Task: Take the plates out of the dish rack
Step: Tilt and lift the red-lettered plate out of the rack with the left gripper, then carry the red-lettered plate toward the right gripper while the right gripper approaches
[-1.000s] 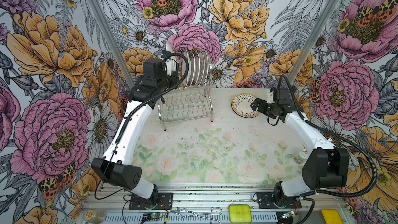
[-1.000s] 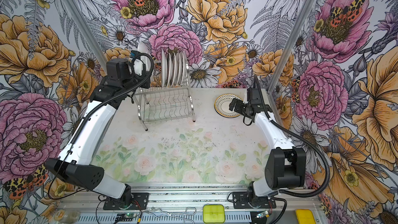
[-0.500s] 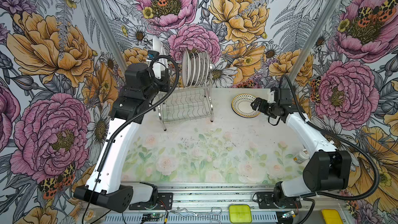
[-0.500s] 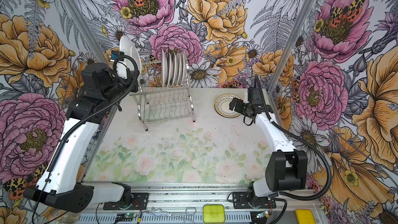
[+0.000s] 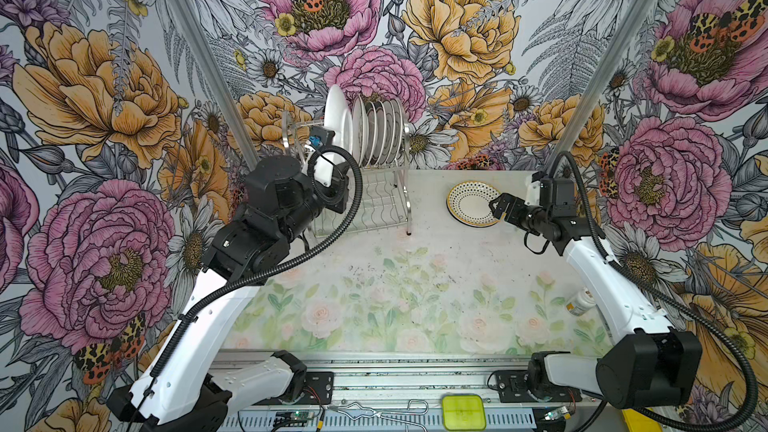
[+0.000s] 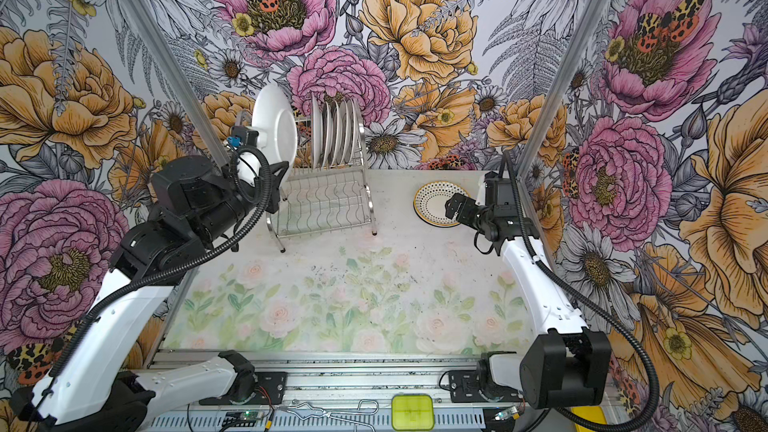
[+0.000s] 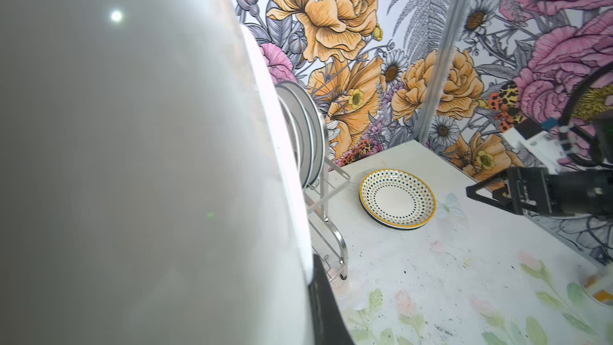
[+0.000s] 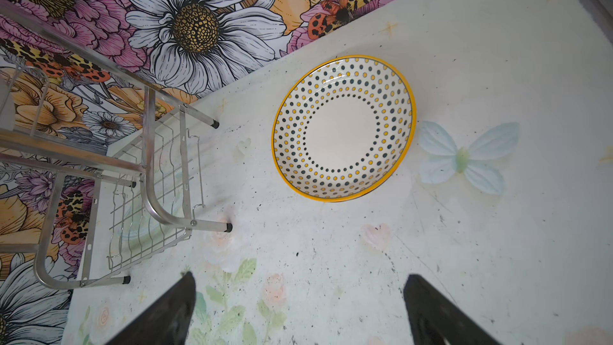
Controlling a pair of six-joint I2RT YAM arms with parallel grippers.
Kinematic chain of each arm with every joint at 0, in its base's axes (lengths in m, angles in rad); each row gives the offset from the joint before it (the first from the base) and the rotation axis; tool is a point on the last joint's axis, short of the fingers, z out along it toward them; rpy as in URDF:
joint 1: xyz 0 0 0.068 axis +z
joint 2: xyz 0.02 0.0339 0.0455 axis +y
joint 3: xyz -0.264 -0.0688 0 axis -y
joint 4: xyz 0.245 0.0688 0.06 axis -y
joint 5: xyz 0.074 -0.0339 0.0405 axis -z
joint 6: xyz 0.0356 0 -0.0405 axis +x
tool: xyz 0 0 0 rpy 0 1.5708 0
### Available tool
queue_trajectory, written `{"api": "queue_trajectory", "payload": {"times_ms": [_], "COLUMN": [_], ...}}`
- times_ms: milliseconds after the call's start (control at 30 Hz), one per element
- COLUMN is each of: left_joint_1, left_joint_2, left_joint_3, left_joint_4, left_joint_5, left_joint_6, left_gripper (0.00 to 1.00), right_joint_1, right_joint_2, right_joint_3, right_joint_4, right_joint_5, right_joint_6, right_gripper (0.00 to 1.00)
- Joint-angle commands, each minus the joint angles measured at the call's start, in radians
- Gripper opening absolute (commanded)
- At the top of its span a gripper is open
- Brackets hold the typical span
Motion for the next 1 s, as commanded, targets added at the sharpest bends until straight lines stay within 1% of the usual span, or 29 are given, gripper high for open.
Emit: {"api": "queue_trajectory", "payload": {"times_ms": [0, 167, 267, 333, 433, 533, 633, 833, 967], "left_joint_1": [-0.116, -0.314, -0.407, -0.451, -0.474, -0.491, -0.515, -0.564, -0.587], "left_joint_2": [-0.037, -0.031, 0.008, 0.039, 0.075, 0.112, 0.163, 0.303, 0.421], "left_joint_3": [-0.036, -0.113, -0.154, -0.178, -0.208, -0.229, -0.244, -0.249, -0.232], "left_joint_4": [0.024, 0.026, 0.025, 0.025, 0.027, 0.036, 0.045, 0.045, 0.045], "left_joint_5": [-0.159, -0.297, -0.386, -0.446, -0.461, -0.463, -0.476, -0.550, -0.588], "left_joint_6": [0.038, 0.022, 0.018, 0.017, 0.000, -0.012, -0.010, 0.005, 0.022], "left_gripper": [0.00, 0.00, 0.00, 0.00, 0.00, 0.00, 0.00, 0.00, 0.00], "right_joint_1": [-0.004, -0.014, -0.029, -0.047, -0.071, -0.080, -0.081, -0.075, -0.050], "right_joint_2": [-0.056, -0.102, -0.124, -0.136, -0.147, -0.140, -0.133, -0.114, -0.126], "right_joint_3": [-0.035, -0.093, -0.123, -0.140, -0.161, -0.166, -0.160, -0.093, -0.033], "right_joint_4": [0.009, 0.004, -0.006, -0.013, -0.022, -0.031, -0.032, -0.027, -0.028], "right_joint_5": [0.031, 0.053, 0.073, 0.072, 0.067, 0.032, -0.034, -0.203, -0.256], "right_joint_6": [0.033, 0.073, 0.105, 0.125, 0.144, 0.148, 0.156, 0.211, 0.240], "right_gripper": [0.99, 0.99, 0.99, 0.99, 0.99, 0.99, 0.98, 0.95, 0.94]}}
